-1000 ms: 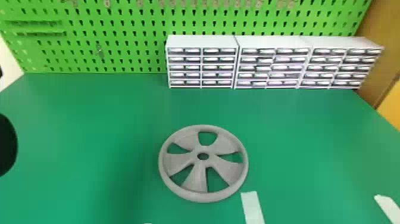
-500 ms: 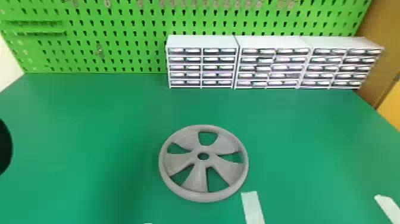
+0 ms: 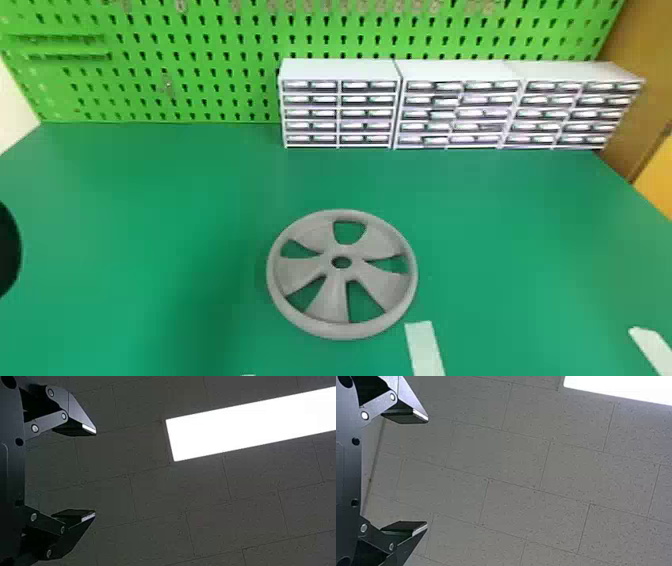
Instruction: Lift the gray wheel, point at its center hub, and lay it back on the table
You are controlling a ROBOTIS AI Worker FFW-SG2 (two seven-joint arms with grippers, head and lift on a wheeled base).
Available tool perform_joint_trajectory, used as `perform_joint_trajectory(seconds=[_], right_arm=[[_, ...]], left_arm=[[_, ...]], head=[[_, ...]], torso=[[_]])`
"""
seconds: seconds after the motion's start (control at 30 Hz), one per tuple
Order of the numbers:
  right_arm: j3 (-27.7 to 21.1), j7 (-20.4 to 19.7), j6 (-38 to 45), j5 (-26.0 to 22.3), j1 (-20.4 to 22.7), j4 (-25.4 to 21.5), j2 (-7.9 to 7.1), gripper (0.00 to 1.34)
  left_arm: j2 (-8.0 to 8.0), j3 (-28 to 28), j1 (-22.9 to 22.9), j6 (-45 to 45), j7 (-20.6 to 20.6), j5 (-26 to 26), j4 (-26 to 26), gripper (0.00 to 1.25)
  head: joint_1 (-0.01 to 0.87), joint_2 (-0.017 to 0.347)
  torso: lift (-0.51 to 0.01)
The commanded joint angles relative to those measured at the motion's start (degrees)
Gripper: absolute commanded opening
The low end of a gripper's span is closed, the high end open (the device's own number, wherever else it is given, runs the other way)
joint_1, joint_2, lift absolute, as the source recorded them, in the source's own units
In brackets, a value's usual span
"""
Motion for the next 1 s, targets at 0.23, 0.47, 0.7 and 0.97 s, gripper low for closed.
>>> perform_joint_trajectory(seconds=[0.23,0.47,0.7,0.97], right_arm=[[1.7,-1.2,1.0,0.4,-0.7,-0.1,-0.30,1.03],[2.8,-1.6,1.3,1.8,-0.5,0.0,-0.56,1.03],[3.1,-1.8,1.7,2.2,-0.1,0.0,-0.74,1.04],[3.4,-2.0,3.2,2.1,1.5,-0.1,-1.44,1.03]], left_arm=[[-0.18,-0.9,0.0,-0.2,0.6,-0.5,0.0,0.73],[-0.09,-1.0,0.2,-0.2,0.8,-0.8,0.0,0.73],[-0.09,-1.9,0.4,-0.1,0.8,-1.5,0.0,0.73],[-0.18,-1.2,3.3,-0.1,0.8,-2.2,0.0,0.72]], head=[[0.692,0.048],[0.692,0.048],[0.692,0.048],[0.692,0.048]], torso=[[-0.096],[-0.096],[-0.096],[-0.096]])
